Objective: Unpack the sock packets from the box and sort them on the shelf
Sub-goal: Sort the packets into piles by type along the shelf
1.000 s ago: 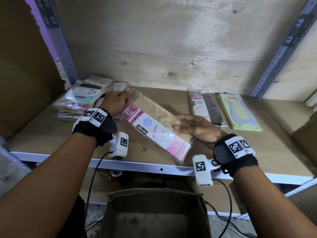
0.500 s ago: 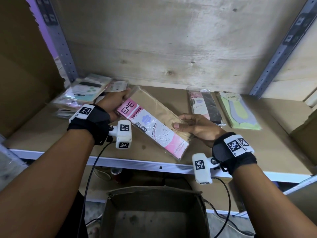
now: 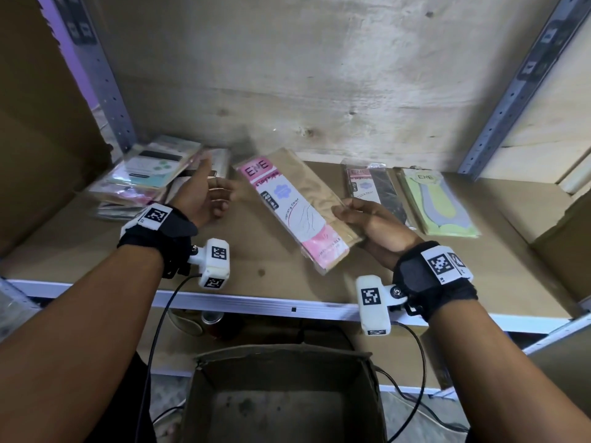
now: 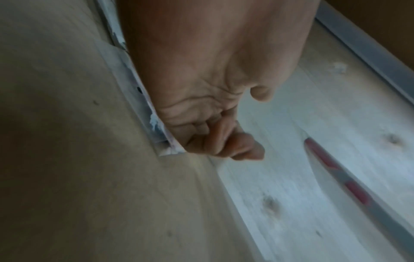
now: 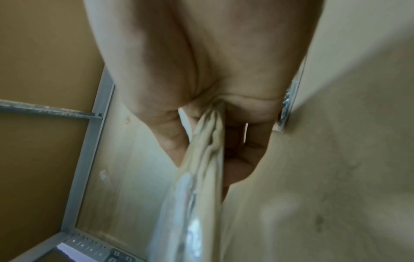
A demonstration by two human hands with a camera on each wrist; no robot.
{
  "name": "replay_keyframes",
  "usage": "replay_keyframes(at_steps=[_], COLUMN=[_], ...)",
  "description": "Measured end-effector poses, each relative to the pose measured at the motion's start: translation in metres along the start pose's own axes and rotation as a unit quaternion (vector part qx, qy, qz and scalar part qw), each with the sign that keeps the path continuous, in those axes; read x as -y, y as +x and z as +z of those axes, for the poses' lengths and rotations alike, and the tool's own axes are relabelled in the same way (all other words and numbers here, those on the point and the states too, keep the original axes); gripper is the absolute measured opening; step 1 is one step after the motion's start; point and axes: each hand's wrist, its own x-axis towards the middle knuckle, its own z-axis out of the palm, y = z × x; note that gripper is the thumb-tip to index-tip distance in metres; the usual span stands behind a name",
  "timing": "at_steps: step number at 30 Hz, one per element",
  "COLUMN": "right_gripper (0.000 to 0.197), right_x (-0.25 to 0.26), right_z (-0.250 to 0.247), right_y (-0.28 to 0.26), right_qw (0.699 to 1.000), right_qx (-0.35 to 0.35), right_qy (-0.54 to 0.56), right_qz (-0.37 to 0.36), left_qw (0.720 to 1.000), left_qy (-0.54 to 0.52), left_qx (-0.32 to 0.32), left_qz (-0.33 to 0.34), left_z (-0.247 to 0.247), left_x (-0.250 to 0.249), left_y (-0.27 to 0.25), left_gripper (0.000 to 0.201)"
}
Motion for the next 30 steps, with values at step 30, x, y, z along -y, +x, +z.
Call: replay_keyframes(at_steps=[30], right_gripper=[0.063], right_x=[0.005], right_z=[0.018], right_y=[0.022], right_qw=[0.967], right_qx=[-0.120], right_qy=[-0.222], right_qz=[0.048], left_qw=[0.958], left_qy=[0.241], left_qx=[0.155], left_qz=[-0.020], left_z=[0.050], left_x=[0.011], left_y=[-0.022], left_gripper=[0.036])
